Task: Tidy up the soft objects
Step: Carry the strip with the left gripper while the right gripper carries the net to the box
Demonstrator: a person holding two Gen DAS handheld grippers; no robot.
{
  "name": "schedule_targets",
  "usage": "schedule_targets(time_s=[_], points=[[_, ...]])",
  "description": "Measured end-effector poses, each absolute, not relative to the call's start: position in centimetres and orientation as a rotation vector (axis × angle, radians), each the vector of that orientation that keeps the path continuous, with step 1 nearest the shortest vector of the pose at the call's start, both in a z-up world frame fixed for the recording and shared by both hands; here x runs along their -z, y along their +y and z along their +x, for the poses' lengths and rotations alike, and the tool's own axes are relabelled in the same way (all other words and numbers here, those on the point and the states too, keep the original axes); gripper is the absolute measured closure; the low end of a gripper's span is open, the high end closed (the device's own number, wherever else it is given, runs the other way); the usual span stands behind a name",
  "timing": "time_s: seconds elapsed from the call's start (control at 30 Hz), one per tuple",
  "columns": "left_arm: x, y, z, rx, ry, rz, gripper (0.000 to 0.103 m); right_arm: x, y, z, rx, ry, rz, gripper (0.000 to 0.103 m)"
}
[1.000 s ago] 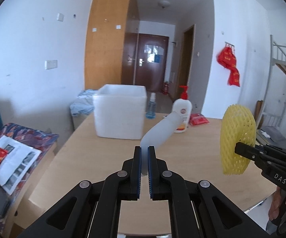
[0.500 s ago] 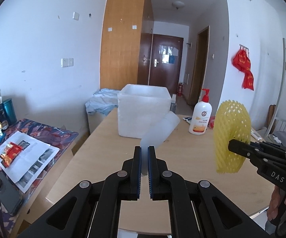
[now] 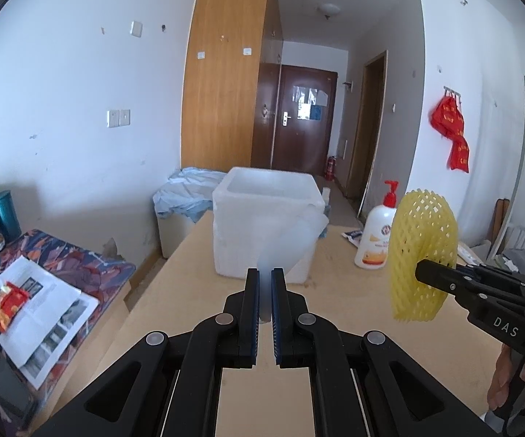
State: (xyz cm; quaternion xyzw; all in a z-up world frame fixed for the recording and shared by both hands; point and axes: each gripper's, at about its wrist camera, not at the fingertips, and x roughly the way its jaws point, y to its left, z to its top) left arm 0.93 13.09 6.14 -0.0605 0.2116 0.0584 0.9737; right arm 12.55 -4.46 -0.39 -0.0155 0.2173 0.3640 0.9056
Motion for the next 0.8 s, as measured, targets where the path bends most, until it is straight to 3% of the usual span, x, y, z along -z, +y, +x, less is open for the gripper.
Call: schedule_targets(time_s=[0.8], points=[[-10.2,14.8,10.0,-0.120,0.382,-0.092,0.097,-2.9,-0.2,20.5,-0.747,0.444,-0.048,0.088]])
